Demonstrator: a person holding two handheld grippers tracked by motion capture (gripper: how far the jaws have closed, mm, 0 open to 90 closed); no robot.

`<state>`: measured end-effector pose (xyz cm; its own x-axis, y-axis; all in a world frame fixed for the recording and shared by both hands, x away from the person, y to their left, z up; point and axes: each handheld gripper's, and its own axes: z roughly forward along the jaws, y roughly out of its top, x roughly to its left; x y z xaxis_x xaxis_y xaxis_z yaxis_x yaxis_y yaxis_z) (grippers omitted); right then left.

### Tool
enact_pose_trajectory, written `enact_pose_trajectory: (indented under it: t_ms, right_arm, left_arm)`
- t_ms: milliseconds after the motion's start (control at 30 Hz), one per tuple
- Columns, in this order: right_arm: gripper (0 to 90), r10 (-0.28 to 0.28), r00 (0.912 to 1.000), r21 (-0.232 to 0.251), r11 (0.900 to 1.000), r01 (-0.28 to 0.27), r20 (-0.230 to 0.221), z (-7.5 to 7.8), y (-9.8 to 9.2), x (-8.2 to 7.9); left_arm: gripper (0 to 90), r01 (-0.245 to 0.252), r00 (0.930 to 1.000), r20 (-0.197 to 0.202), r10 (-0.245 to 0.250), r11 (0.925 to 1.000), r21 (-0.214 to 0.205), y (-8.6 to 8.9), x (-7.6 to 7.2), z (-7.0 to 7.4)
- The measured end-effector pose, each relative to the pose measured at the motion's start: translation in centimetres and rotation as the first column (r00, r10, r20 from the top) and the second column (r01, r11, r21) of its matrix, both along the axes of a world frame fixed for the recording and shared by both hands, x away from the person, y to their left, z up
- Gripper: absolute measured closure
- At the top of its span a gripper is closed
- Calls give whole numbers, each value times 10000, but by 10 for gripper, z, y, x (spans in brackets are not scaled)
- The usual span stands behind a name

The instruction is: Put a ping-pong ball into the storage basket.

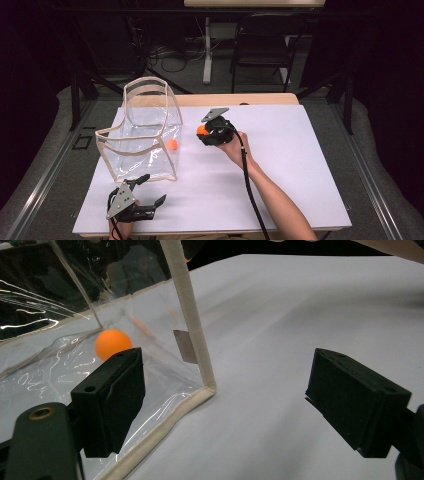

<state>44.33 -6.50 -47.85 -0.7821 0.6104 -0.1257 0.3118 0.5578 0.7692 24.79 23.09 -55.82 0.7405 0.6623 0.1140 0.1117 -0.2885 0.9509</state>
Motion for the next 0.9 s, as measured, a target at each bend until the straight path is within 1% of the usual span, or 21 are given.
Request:
enact_pose_trajectory:
  t_ms: [600, 900]
  right_arm:
    - [501, 103, 9996, 124, 9999, -106, 268, 10, -1, -6]
    - [501, 185, 9988, 258, 9995, -196, 443, 19, -2, -11]
  left_arm:
    - [157, 15, 10000, 4, -15, 10000, 12, 0, 0, 0]
    - [157, 19, 10000, 1, -19, 10000, 19, 0, 0, 0]
